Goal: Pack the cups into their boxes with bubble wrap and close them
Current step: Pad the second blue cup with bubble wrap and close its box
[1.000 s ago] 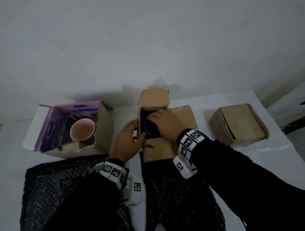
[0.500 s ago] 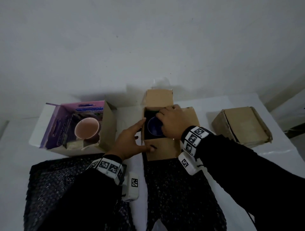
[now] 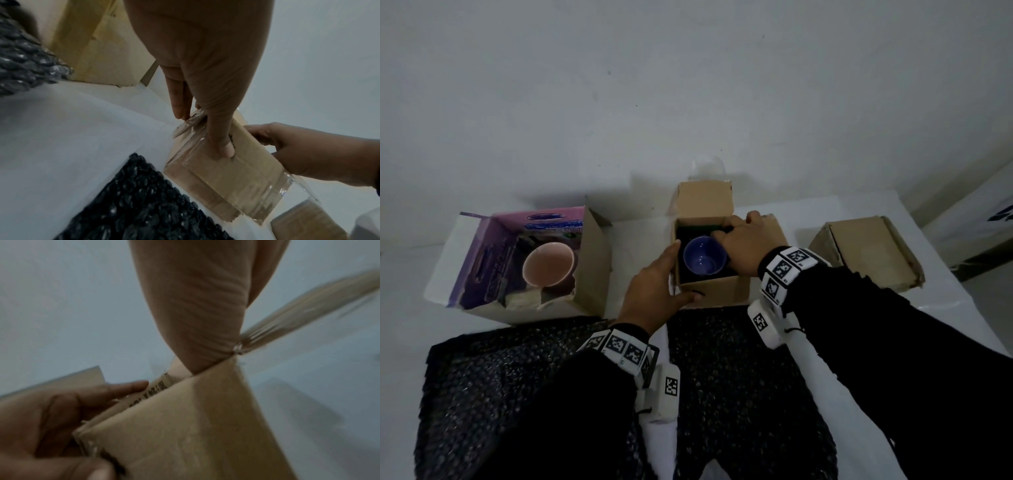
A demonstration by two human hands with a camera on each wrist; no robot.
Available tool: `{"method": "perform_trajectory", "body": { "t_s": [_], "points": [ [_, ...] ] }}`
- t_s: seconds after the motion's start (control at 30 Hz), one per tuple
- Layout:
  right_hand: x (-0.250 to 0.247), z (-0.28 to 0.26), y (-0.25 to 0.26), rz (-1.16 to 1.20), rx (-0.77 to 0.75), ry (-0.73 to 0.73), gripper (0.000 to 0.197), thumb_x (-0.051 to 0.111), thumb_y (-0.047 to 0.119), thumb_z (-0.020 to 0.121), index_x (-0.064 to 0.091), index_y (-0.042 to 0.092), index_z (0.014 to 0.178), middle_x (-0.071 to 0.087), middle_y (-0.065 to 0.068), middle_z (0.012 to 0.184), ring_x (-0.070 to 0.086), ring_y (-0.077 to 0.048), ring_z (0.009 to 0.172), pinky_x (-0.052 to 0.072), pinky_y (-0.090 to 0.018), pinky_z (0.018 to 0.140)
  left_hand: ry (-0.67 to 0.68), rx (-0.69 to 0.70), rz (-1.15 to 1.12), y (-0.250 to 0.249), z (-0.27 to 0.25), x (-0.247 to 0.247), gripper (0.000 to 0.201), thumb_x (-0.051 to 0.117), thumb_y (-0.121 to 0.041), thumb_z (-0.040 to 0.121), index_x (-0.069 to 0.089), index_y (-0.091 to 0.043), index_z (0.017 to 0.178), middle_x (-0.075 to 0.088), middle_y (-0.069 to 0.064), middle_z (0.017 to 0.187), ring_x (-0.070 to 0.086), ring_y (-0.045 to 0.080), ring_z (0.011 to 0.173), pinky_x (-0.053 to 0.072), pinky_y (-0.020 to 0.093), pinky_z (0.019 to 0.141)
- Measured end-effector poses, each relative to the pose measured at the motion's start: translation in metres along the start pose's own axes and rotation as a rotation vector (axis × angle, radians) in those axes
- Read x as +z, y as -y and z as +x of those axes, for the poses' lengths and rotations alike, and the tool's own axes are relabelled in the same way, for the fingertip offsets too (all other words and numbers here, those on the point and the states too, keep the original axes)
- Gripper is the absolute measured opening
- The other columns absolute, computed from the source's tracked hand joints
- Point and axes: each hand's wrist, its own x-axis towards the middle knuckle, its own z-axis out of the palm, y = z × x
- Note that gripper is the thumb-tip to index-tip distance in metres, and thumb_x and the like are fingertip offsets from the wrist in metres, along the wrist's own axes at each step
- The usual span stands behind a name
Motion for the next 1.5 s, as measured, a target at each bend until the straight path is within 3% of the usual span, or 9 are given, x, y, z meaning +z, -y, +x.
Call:
{"method": "perform_trajectory", "body": {
  "t_s": [0.33, 0.47, 0.57, 0.7, 0.97, 1.13, 1.27, 1.4, 1.5],
  "points": [
    [0.029, -0.102, 0.016, 0.437, -0.086, -0.602, 0.026, 0.065, 0.037, 0.083, 0.054, 0.014, 0.083, 0.057, -0.005, 0.083, 0.049, -0.026, 0.079, 0.036, -0.037, 0.067, -0.154, -0.008, 0.325, -0.008, -0.02, 0.019, 0.08, 0.068, -0.061, 0.075, 0.045, -0.022, 0.142, 0.045, 0.005, 0.149, 0.05, 0.031, 0.123, 0.046, 0.043, 0.098],
    [0.073, -0.145, 0.04, 0.52, -0.047, -0.224, 0.065, 0.056, 0.08, 0.072, 0.052, 0.024, 0.106, 0.057, 0.003, 0.099, 0.05, -0.019, 0.091, 0.038, -0.035, 0.075, -0.256, 0.092, 0.255, -0.013, -0.053, 0.026, 0.059, 0.054, -0.055, 0.082, 0.054, -0.021, 0.131, 0.048, 0.003, 0.145, 0.052, 0.029, 0.121, 0.047, 0.046, 0.093],
    [0.099, -0.159, 0.051, 0.472, 0.014, 0.049, 0.068, 0.062, 0.071, 0.073, 0.052, 0.029, 0.126, 0.053, 0.0, 0.12, 0.045, -0.023, 0.112, 0.036, -0.039, 0.088, -0.254, 0.109, 0.253, -0.016, -0.08, 0.029, 0.053, 0.052, -0.048, 0.087, 0.05, -0.022, 0.133, 0.043, 0.002, 0.148, 0.048, 0.028, 0.125, 0.046, 0.046, 0.094],
    [0.1, -0.163, 0.057, 0.637, 0.07, -0.208, 0.02, 0.068, 0.035, 0.083, 0.066, 0.021, 0.096, 0.062, -0.001, 0.094, 0.056, -0.026, 0.095, 0.034, -0.032, 0.072, -0.246, 0.097, 0.309, -0.02, -0.106, 0.031, 0.057, 0.042, -0.058, 0.092, 0.048, -0.021, 0.136, 0.045, 0.003, 0.146, 0.045, 0.025, 0.129, 0.04, 0.047, 0.1],
    [0.041, -0.165, 0.053, 1.399, 0.306, -0.476, 0.026, 0.063, 0.015, 0.084, 0.042, 0.022, 0.072, 0.048, 0.003, 0.066, 0.044, -0.013, 0.062, 0.035, -0.028, 0.06, -0.037, -0.036, -0.462, -0.043, -0.125, 0.03, 0.104, 0.073, -0.069, 0.064, 0.02, -0.035, 0.147, 0.041, -0.013, 0.144, 0.052, 0.004, 0.12, 0.045, 0.025, 0.098],
    [0.022, -0.153, 0.056, 1.568, 0.431, -0.629, 0.027, 0.063, -0.002, 0.082, 0.047, 0.021, 0.081, 0.052, 0.004, 0.076, 0.051, -0.011, 0.072, 0.042, -0.028, 0.071, 0.054, -0.135, -0.35, -0.036, -0.124, 0.027, 0.045, 0.073, -0.044, 0.082, 0.061, -0.019, 0.117, 0.066, -0.01, 0.106, 0.064, 0.011, 0.101, 0.05, 0.013, 0.08],
    [0.013, -0.152, 0.054, 1.581, 0.314, -0.639, 0.059, 0.052, -0.016, 0.078, 0.054, 0.03, 0.115, 0.062, 0.009, 0.1, 0.062, -0.005, 0.096, 0.05, -0.025, 0.09, 0.209, -0.097, -0.307, -0.03, -0.123, 0.015, 0.025, 0.052, -0.026, 0.1, 0.062, -0.013, 0.118, 0.069, 0.004, 0.107, 0.065, 0.02, 0.097, 0.053, 0.036, 0.087],
    [0.017, -0.151, 0.049, 1.502, 0.316, -0.576, 0.024, 0.06, 0.012, 0.07, 0.06, 0.035, 0.078, 0.065, 0.003, 0.081, 0.062, -0.018, 0.082, 0.052, -0.041, 0.084, 0.219, -0.025, -0.267, -0.033, -0.118, 0.002, 0.014, 0.044, -0.013, 0.102, 0.055, -0.016, 0.11, 0.066, 0.007, 0.096, 0.063, 0.023, 0.084, 0.051, 0.034, 0.073],
    [0.008, -0.154, 0.042, 1.588, 0.254, -0.415, 0.019, 0.058, 0.014, 0.068, 0.06, 0.023, 0.084, 0.062, 0.003, 0.078, 0.061, -0.014, 0.075, 0.047, -0.031, 0.071, 0.2, -0.006, -0.346, -0.04, -0.112, -0.01, 0.012, 0.049, -0.034, 0.095, 0.058, -0.027, 0.099, 0.067, -0.009, 0.09, 0.062, 0.01, 0.086, 0.045, 0.021, 0.074]
  ]
}}
